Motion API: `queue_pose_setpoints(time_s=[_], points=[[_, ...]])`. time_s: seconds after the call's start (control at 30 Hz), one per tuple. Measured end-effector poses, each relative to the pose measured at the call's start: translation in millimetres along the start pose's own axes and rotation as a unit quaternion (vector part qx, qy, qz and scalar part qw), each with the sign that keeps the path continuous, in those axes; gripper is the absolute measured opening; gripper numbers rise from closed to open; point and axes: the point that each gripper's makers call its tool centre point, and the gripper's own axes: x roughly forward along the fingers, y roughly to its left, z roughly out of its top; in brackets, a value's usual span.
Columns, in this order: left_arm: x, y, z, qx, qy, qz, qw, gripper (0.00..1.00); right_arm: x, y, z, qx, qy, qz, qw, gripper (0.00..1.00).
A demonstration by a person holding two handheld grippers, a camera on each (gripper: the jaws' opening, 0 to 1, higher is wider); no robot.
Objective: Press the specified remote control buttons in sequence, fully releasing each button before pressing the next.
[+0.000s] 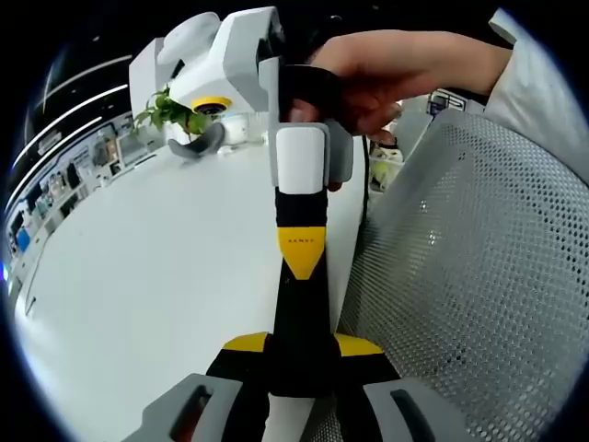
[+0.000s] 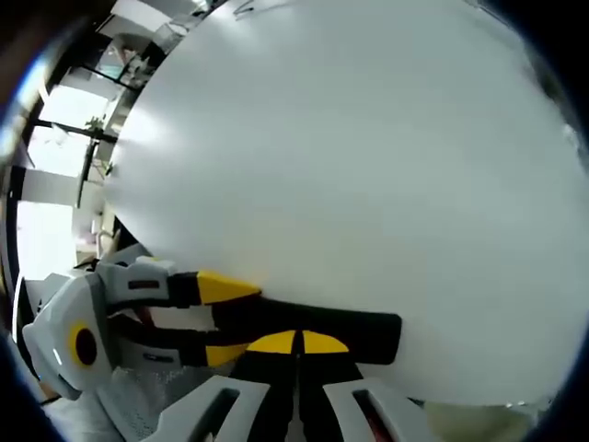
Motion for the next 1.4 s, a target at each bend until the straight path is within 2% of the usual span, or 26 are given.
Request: queue_pose_setpoints(time_s=[0.23, 0.47, 0.7, 0.9, 1.0, 1.27, 1.4], points=[[0.1, -0.1, -0.1, 0.000, 0.000, 0.001, 1.0000, 0.25, 0.6, -0.3, -1.0, 0.000, 0.007, 0.001, 1.0000, 0.00], [0.3, 0.2, -0.1, -0.001, -0.002, 0.000, 1.0000, 0.25, 2.3, 0.5, -0.7, -0.032, 0.026, -0.028, 0.9988, 0.00], [0.4, -0.3, -0.2, -0.001, -0.002, -0.001, 1.0000, 0.25, 1.3, 0.8, -2.9, -0.068, 0.001, -0.048, 0.9966, 0.00], [0.5, -0.4, -0.3, 0.000, -0.002, 0.000, 1.0000, 0.25, 0.3, -1.1, -1.5, -0.058, -0.020, -0.016, 0.9980, 0.00], [0.4, -0.6, -0.4, 0.000, -0.002, -0.001, 1.0000, 0.25, -0.4, -0.1, -1.3, -0.015, -0.035, 0.015, 0.9992, 0.00], [0.2, -0.2, -0.5, 0.000, -0.001, 0.000, 1.0000, 0.25, -1.3, 2.0, -2.5, -0.039, -0.048, 0.017, 0.9979, 0.00], [0.0, -0.2, -0.4, 0.000, -0.001, 0.000, 1.0000, 0.25, -1.6, 1.9, -2.9, -0.059, -0.067, 0.016, 0.9958, 0.00]])
